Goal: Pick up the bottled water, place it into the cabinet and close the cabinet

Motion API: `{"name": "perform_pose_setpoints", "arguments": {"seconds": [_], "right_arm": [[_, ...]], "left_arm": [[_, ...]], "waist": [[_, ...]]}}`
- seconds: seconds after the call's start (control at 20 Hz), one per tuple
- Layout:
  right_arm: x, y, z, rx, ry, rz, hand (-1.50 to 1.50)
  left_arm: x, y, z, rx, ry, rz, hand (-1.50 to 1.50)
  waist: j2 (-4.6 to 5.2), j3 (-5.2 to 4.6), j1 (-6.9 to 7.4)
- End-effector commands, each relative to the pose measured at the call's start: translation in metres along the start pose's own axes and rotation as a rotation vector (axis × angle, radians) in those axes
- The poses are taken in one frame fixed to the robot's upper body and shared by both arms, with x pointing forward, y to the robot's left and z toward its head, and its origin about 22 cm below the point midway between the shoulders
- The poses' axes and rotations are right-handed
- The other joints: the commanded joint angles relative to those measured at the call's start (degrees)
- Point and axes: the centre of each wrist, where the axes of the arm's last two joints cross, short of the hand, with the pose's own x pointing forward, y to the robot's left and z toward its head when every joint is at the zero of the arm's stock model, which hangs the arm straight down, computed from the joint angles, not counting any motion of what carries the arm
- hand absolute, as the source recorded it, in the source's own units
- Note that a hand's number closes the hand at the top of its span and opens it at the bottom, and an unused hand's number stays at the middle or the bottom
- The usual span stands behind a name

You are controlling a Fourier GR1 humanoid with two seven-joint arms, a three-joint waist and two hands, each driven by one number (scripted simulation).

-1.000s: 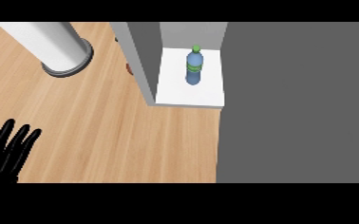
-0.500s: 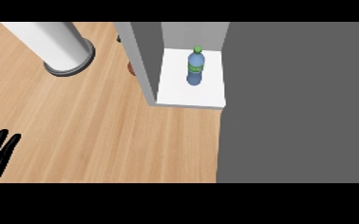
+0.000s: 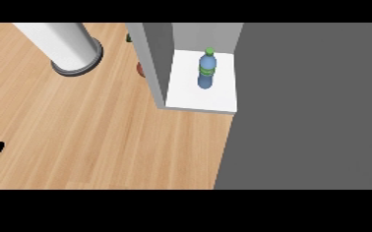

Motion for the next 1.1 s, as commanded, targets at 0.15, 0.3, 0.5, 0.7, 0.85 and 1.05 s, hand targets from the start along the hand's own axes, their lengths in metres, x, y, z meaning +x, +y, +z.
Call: {"name": "perform_pose_setpoints", "arguments": {"seconds": [0.15, 0.3, 0.5, 0.7, 0.85, 1.05], "right_arm": [[0.024, 0.016, -0.043, -0.029, -0.043, 0.117, 1.50], [0.022, 0.015, -0.069, -0.071, -0.047, 0.069, 1.50], [0.020, 0.025, -0.120, 0.014, 0.073, 0.080, 1.50], [0.023, 0.032, -0.169, 0.143, 0.194, 0.055, 1.50], [0.040, 0.031, -0.198, 0.224, 0.180, 0.047, 1.50], [0.052, 0.014, -0.232, 0.237, 0.224, 0.050, 1.50]], "left_arm": [[0.008, 0.015, 0.003, -0.001, -0.022, -0.005, -1.50], [0.010, 0.017, 0.009, -0.005, 0.001, 0.003, -1.50], [0.016, 0.024, 0.010, -0.033, -0.004, 0.018, -1.50], [0.028, 0.043, 0.006, -0.043, -0.045, 0.009, -1.50], [0.026, 0.041, 0.018, -0.035, -0.038, 0.015, -1.50], [0.036, 0.057, 0.035, 0.010, -0.057, -0.001, -1.50]], "waist": [[0.29, 0.07, 1.37], [0.51, 0.25, 1.68], [1.19, 0.49, 3.44], [1.99, 0.88, 3.75], [2.19, 1.12, 3.18], [2.23, 1.32, 1.00]]}}
